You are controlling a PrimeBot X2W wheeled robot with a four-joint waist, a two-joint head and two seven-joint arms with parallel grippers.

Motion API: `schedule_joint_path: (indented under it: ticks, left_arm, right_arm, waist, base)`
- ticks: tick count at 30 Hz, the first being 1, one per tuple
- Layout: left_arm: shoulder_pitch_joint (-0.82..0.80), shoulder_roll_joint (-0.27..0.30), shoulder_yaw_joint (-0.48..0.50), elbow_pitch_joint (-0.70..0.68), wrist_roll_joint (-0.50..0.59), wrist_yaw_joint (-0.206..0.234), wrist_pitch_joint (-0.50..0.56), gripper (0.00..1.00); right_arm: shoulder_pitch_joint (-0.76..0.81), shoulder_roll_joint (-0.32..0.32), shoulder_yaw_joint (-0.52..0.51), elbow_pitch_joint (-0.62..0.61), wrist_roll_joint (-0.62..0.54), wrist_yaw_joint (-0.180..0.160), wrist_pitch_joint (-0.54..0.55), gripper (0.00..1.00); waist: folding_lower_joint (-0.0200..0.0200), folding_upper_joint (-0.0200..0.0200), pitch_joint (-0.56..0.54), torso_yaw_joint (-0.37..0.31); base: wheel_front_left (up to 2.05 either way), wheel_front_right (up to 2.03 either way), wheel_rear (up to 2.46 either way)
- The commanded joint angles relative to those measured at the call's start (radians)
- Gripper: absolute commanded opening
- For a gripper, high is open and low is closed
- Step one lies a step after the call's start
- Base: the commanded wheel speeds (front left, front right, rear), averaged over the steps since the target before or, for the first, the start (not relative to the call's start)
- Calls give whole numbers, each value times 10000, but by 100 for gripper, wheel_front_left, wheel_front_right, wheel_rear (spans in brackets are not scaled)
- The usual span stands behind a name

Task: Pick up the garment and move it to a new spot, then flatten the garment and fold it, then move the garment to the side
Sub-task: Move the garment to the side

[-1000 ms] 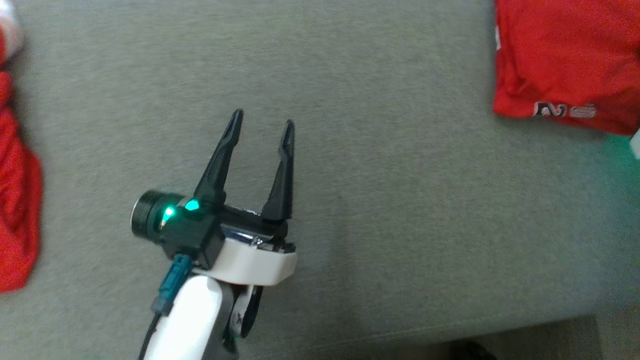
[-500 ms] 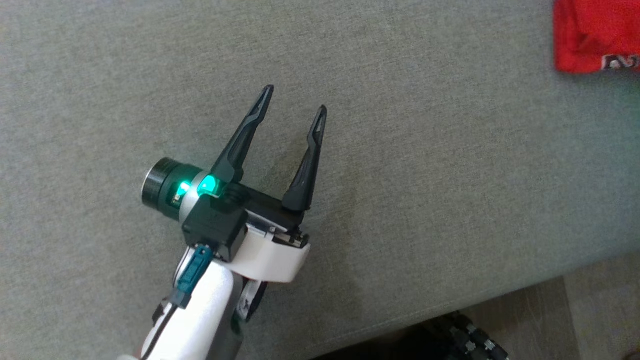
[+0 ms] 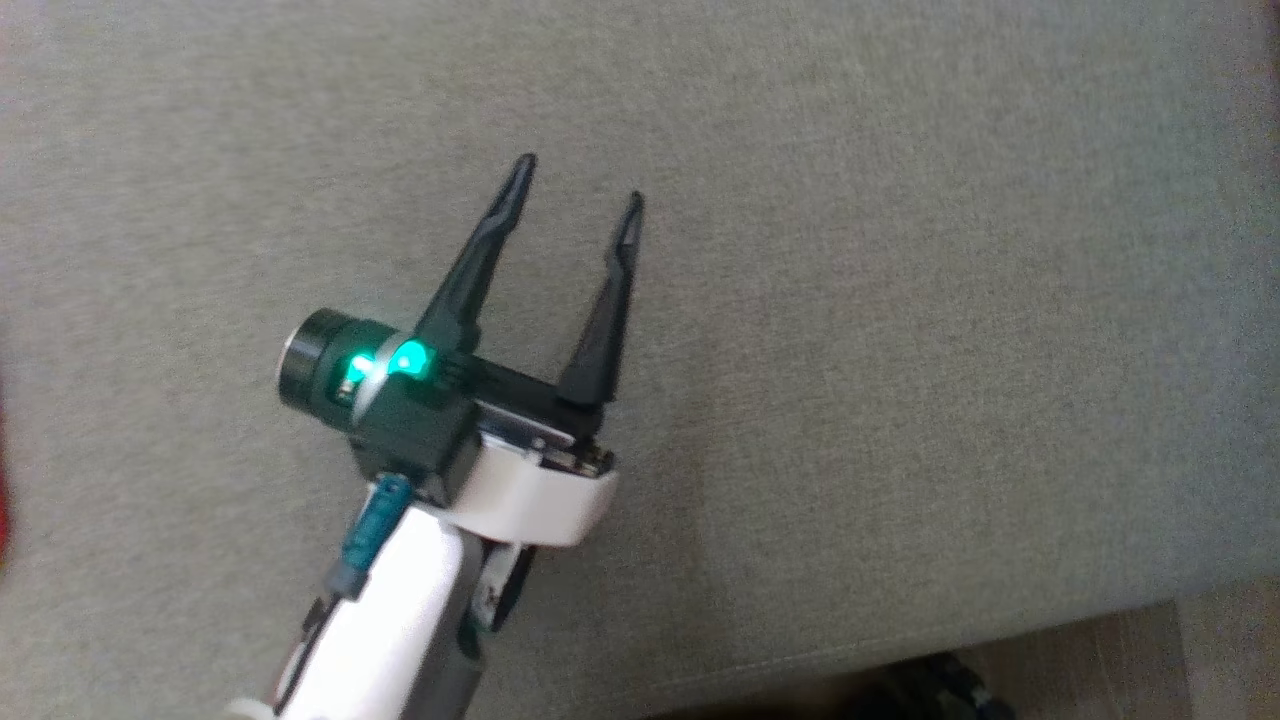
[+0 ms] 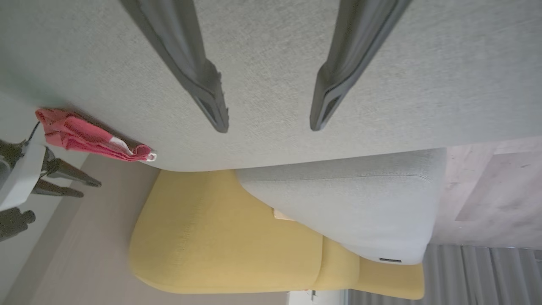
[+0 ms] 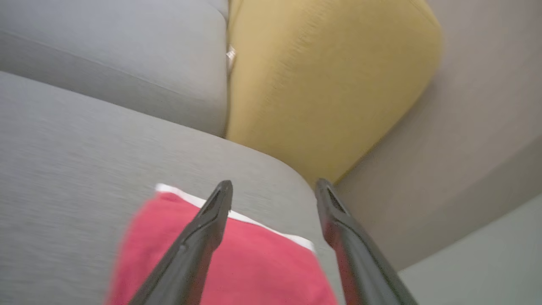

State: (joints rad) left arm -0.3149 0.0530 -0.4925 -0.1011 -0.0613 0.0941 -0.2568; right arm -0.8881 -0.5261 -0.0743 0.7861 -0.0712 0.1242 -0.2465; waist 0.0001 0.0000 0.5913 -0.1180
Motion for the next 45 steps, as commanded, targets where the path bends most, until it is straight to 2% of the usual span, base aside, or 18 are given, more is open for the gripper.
schedule_joint_path:
  ticks: [1, 5, 10, 16, 19, 28, 36, 41, 45]
  left_arm:
    - [173, -25, 470, -243, -259, 218, -49, 100]
    - [583, -26, 1001, 128, -644, 564, -49, 100]
    - [1190, -27, 1668, 683, -1005, 870, -49, 100]
    - [1953, -27, 2311, 1004, -1212, 902, -49, 100]
    - [2471, -27, 2662, 1081, -1362, 723, -49, 100]
    - [3768, -27, 3170, 884, -1107, -28, -49, 100]
    - [4472, -27, 3187, 569, -841, 133, -49, 100]
    - [4581, -28, 3092, 305, -809, -142, -49, 100]
    - [4651, -28, 3095, 354, -796, -188, -49, 100]
  right_arm:
    - [843, 402, 111, -723, 206, 65, -135, 100]
    - [1996, 1243, 927, -2115, 1116, 65, -148, 100]
    - [3476, 1566, 2006, -3722, 2235, 65, -150, 100]
    - [4931, 2061, 2456, -5025, 2774, 65, -151, 100]
    - [5773, 2467, 2521, -5533, 2904, 65, -151, 100]
    - [8256, 3731, 2167, -6367, 2518, 65, -152, 100]
    - [9485, 4170, 2140, -6666, 2316, 65, -152, 100]
    - [9657, 4384, 1679, -6565, 2462, 65, -152, 100]
    - [9673, 4520, 1406, -6489, 2624, 65, -152, 100]
  waist:
    - [-1, 0, -662, 464]
    - [-1, 0, -1553, 916]
    - [-1, 0, -2755, 1510]
    - [-1, 0, -3960, 1961]
    - [-1, 0, -4572, 2096]
    - [-1, 0, -5821, 2217]
    - [-1, 0, -6111, 2122]
    - [-1, 0, -6203, 2076]
    - [-1, 0, -6244, 2049]
  base:
    - [0, 0, 0]
    - [0, 0, 0]
    - [0, 0, 0]
    - [0, 0, 0]
    - [0, 0, 0]
    - [0, 0, 0]
    - [0, 0, 0]
    - [0, 0, 0]
    - [0, 0, 0]
